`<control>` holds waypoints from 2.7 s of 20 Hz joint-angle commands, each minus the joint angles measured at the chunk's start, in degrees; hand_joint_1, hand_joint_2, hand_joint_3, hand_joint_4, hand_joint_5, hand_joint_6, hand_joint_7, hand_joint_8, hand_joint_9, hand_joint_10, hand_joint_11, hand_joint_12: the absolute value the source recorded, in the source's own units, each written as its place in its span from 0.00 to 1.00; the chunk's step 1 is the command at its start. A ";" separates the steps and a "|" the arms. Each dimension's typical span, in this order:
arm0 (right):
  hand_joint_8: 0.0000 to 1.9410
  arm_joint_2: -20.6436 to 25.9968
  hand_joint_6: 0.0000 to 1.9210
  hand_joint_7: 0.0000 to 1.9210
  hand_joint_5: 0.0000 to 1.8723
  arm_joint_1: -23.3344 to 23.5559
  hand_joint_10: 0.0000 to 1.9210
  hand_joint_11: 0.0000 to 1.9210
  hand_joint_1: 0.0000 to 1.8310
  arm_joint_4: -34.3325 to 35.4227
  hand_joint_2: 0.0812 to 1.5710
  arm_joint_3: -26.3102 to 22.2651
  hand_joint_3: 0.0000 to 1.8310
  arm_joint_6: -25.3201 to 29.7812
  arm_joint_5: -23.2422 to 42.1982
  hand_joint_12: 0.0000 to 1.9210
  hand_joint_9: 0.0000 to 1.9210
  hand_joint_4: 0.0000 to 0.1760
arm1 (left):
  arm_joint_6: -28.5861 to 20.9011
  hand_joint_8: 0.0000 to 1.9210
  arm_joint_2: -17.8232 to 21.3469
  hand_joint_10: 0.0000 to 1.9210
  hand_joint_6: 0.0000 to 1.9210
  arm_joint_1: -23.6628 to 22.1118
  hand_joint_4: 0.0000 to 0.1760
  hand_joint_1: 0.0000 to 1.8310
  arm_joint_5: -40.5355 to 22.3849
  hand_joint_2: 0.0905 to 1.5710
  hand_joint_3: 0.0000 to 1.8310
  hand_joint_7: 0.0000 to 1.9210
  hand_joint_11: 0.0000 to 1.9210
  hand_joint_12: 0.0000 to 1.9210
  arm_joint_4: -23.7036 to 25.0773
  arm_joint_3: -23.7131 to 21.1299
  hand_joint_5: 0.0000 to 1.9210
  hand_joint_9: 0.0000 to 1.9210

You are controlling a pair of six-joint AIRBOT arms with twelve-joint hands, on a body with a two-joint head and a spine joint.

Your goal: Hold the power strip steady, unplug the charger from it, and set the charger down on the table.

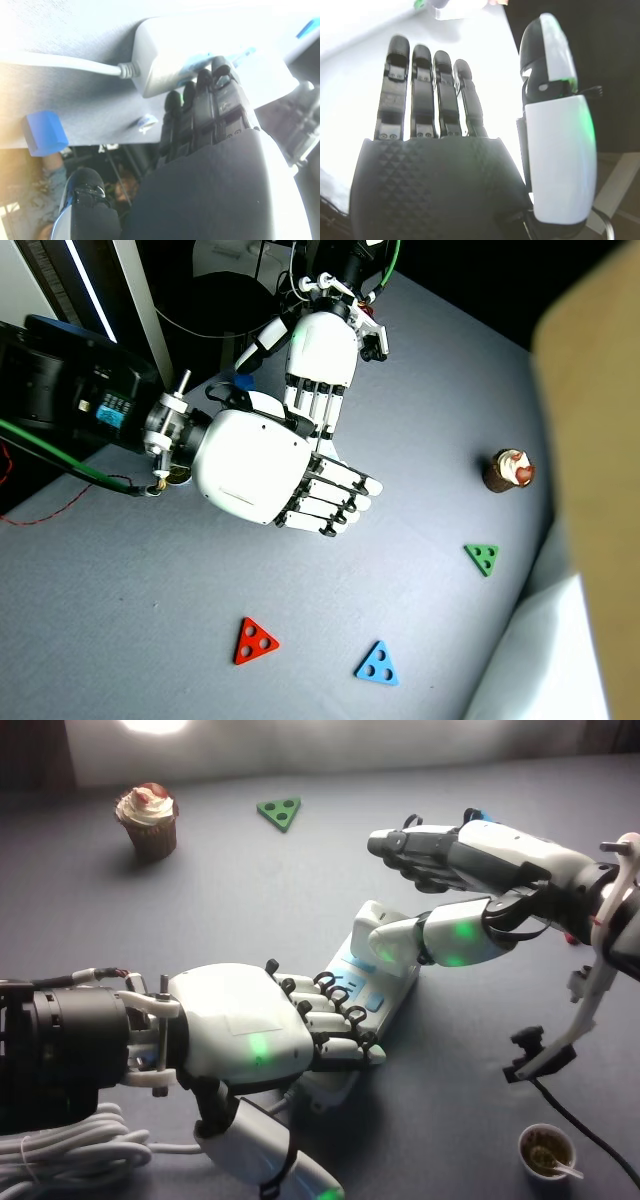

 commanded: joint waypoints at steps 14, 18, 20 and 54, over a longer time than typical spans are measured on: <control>0.00 -5.24 0.00 0.13 0.12 -1.87 0.00 0.12 0.53 -1.38 0.66 5.82 0.00 1.42 6.57 0.13 0.14 0.00 | -0.47 0.00 -0.76 0.00 0.00 -0.23 0.00 0.00 -2.26 0.59 0.00 0.09 0.07 0.02 0.15 0.02 0.08 0.08; 0.00 -6.14 0.00 0.13 0.12 -2.28 0.00 0.13 0.54 -1.29 0.65 6.24 0.00 1.73 6.76 0.13 0.15 0.00 | -0.59 0.00 -0.60 0.00 0.00 -0.56 0.00 0.00 -2.25 0.60 0.00 0.09 0.07 0.02 0.16 -0.01 0.08 0.09; 0.00 -6.70 0.00 0.13 0.11 -2.70 0.00 0.12 0.54 -1.29 0.65 6.78 0.00 2.12 7.23 0.13 0.15 0.00 | -1.06 0.00 -0.58 0.00 0.00 -0.56 0.00 0.00 -2.21 0.60 0.00 0.10 0.08 0.02 0.16 0.02 0.08 0.09; 0.31 -7.73 0.47 0.56 0.54 -3.87 0.39 0.48 0.82 -2.98 0.65 8.31 0.00 2.27 7.52 0.73 0.58 0.00 | -2.52 0.01 -1.38 0.01 0.01 -0.34 0.00 0.00 -2.38 0.60 0.00 0.10 0.09 0.02 0.13 1.07 0.09 0.09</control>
